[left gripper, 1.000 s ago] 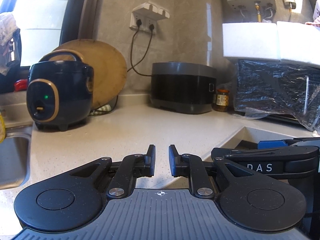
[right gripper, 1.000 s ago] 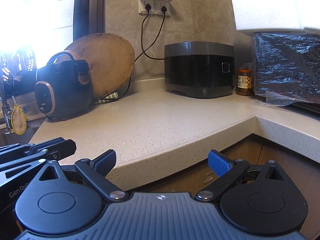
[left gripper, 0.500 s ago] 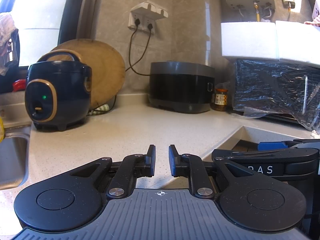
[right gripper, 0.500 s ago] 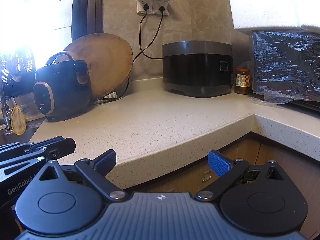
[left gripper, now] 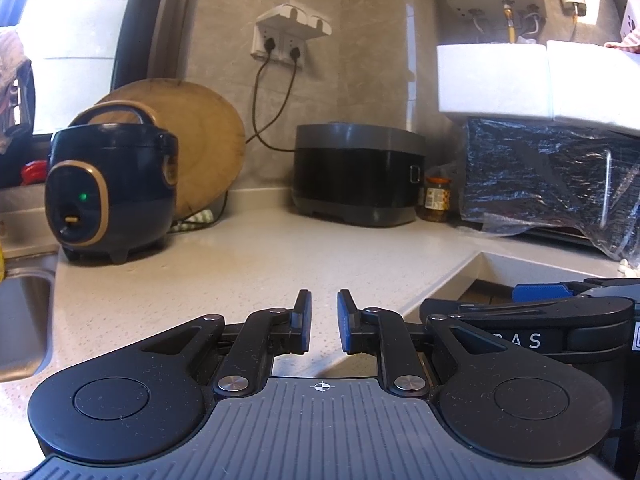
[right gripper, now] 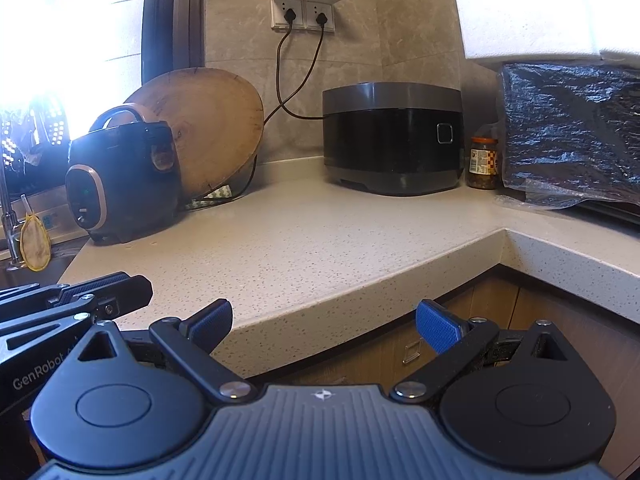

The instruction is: Collect trash

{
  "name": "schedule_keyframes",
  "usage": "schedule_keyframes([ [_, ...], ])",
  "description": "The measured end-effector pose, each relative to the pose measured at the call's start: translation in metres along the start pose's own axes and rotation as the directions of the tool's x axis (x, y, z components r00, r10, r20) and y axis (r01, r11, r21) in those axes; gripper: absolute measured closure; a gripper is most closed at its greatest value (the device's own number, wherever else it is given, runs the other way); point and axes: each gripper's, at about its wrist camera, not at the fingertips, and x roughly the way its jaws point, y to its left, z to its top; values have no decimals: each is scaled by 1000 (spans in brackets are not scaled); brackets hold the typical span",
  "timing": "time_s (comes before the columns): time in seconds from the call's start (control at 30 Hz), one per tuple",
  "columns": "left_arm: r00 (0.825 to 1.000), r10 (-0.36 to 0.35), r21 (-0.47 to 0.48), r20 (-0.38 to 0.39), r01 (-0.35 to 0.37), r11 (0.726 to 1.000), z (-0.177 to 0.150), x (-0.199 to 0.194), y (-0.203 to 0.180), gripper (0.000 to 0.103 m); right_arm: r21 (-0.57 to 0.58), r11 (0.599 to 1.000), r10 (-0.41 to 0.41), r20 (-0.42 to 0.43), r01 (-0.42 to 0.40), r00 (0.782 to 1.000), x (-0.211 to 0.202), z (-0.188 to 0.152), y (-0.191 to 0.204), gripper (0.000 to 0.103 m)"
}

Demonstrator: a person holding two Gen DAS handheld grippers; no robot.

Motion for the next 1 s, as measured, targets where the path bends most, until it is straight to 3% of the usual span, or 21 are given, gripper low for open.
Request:
schedule_keyframes([
  [1.0, 1000, 20, -7, -15, -20, 1000, 1, 8, 2, 86, 12, 1000, -5, -7, 5, 1000, 1, -1, -2, 4],
])
